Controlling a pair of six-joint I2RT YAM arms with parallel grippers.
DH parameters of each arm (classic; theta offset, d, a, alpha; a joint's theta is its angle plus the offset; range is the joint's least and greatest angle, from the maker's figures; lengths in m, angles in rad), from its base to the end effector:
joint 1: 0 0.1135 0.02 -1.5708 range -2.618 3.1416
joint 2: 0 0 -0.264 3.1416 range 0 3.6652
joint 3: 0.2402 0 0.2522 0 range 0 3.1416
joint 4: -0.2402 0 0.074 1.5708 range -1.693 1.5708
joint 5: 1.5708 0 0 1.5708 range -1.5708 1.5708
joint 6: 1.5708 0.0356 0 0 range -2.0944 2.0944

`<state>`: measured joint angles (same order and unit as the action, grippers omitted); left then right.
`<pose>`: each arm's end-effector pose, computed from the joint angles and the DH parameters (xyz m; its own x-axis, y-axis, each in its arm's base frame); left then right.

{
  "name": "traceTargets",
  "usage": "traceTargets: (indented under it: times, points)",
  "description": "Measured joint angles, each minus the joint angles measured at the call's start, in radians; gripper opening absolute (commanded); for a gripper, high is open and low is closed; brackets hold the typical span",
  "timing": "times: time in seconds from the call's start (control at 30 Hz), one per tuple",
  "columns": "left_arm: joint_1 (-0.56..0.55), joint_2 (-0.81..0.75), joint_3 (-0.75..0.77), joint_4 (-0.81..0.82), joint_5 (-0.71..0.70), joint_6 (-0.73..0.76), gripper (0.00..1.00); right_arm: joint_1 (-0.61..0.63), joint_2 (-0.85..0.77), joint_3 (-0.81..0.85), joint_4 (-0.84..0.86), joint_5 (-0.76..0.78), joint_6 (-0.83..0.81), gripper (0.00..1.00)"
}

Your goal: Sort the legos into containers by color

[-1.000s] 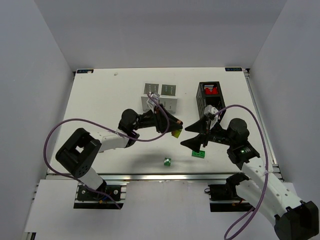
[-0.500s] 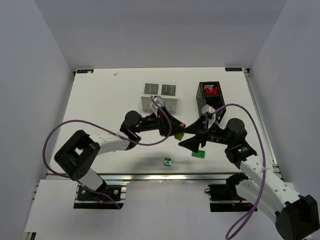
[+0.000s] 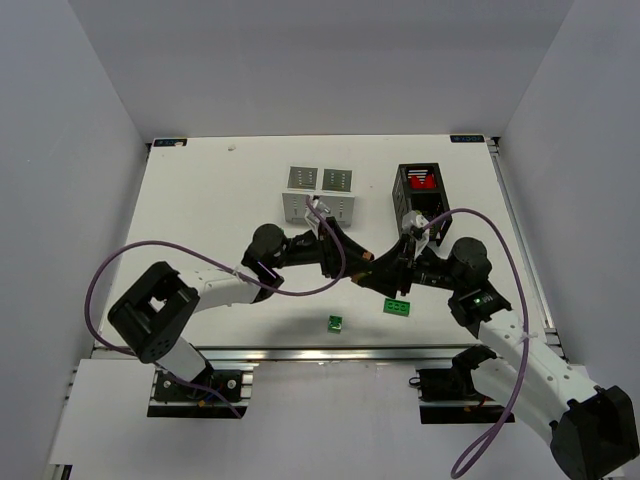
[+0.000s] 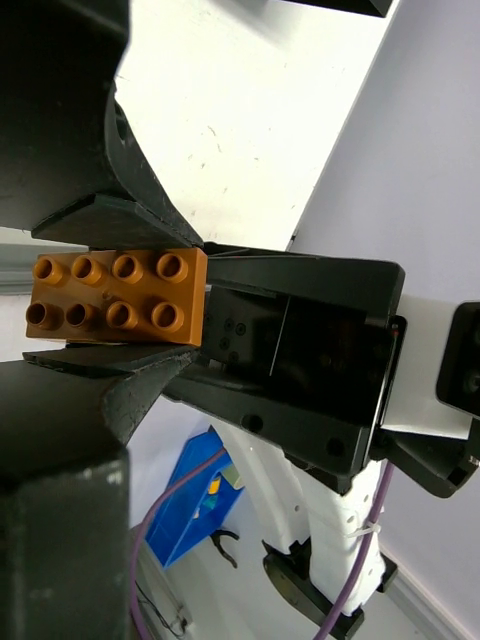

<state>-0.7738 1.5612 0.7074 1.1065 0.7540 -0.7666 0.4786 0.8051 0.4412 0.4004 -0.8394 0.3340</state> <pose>0.2122 -0.2414 0.2573 -0.5535 -0.1662 -0.8161 0.8325 -0.0793 -0.5484 0.1520 0.1087 0.2763 -0.2867 0.0980 -0.9530 -0.9249 0.2310 0.3020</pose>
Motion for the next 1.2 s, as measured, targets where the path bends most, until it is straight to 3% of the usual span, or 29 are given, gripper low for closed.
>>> traceTargets:
  times: [0.03, 0.1, 0.13, 0.2, 0.7, 0.8, 1.0, 1.2]
  points:
    - [-0.001, -0.003, 0.000, -0.003, 0.003, 0.005, 0.00, 0.000, 0.000, -0.001, 0.000, -0.001, 0.000, 0.31]
    - [-0.001, -0.014, -0.002, -0.010, 0.010, 0.019, 0.00, -0.001, 0.000, -0.006, 0.016, -0.010, 0.004, 0.23]
    - [-0.001, -0.019, -0.003, -0.015, 0.012, 0.026, 0.00, 0.000, -0.001, -0.008, 0.024, -0.016, 0.002, 0.11]
    - [-0.002, -0.037, -0.006, -0.035, 0.014, 0.046, 0.00, 0.000, -0.004, -0.013, 0.039, -0.030, -0.001, 0.00]
    - [0.045, -0.251, -0.012, -0.188, -0.020, 0.195, 0.00, 0.002, -0.028, -0.011, 0.003, -0.122, -0.160, 0.00]
    - [0.073, -0.290, -0.011, -0.253, -0.061, 0.226, 0.00, 0.003, -0.040, 0.005, -0.085, 0.027, -0.240, 0.00]
    - [0.112, -0.396, 0.021, -0.525, -0.242, 0.357, 0.00, -0.006, -0.055, 0.015, -0.114, 0.532, -0.366, 0.00]
    - [0.145, -0.496, 0.060, -0.697, -0.427, 0.431, 0.00, -0.064, 0.036, 0.082, -0.142, 0.794, -0.392, 0.00]
